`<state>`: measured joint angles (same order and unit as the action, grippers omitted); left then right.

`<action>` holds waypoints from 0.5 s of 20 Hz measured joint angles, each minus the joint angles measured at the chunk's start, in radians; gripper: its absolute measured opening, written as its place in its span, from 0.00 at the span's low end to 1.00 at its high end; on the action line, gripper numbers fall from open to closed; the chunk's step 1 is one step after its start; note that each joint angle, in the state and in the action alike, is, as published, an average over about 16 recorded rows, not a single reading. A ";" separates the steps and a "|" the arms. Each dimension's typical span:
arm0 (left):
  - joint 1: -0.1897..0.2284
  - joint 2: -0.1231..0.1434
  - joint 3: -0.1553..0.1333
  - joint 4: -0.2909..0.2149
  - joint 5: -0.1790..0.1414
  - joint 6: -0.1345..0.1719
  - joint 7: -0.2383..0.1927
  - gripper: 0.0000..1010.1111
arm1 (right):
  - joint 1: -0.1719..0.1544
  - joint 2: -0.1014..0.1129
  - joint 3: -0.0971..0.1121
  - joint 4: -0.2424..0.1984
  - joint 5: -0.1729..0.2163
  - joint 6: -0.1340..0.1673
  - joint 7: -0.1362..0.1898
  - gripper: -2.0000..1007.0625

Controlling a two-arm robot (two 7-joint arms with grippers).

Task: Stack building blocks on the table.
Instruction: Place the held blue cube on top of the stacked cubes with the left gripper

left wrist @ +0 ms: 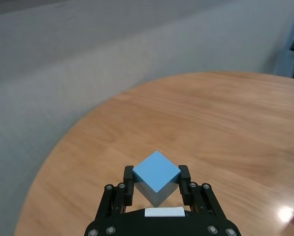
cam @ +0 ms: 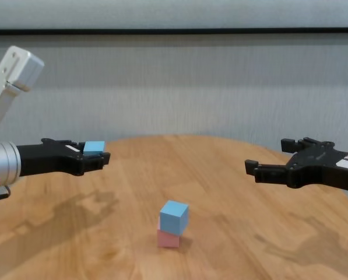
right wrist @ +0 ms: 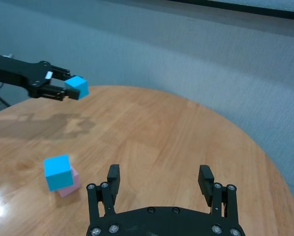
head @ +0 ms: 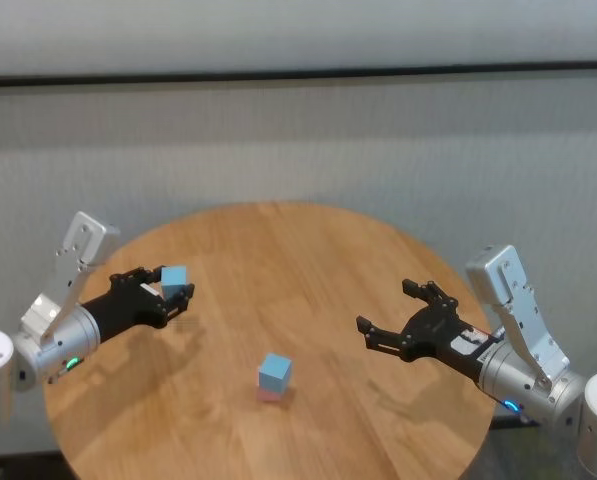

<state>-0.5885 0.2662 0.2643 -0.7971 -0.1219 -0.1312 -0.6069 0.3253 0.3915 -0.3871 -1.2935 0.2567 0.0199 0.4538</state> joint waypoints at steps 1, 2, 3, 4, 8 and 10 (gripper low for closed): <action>0.012 0.007 0.003 -0.026 -0.004 0.006 -0.009 0.56 | 0.000 0.000 0.000 0.000 0.000 0.000 0.000 0.99; 0.023 0.013 0.007 -0.050 -0.008 0.012 -0.019 0.56 | 0.000 0.000 0.000 0.000 0.000 0.000 0.000 0.99; 0.034 0.019 0.010 -0.072 -0.013 0.016 -0.028 0.56 | 0.000 0.000 0.000 0.000 0.000 0.000 0.000 0.99; 0.044 0.024 0.013 -0.092 -0.018 0.020 -0.036 0.56 | 0.000 0.000 0.000 0.000 0.000 0.000 0.000 0.99; 0.078 0.042 0.025 -0.155 -0.041 0.029 -0.075 0.56 | 0.000 0.000 0.000 0.000 0.000 0.000 0.000 0.99; 0.089 0.047 0.031 -0.176 -0.052 0.029 -0.093 0.56 | 0.000 0.000 0.000 0.000 0.000 0.000 0.000 0.99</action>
<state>-0.4999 0.3137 0.2951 -0.9735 -0.1736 -0.1022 -0.6999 0.3253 0.3915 -0.3871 -1.2935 0.2567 0.0199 0.4538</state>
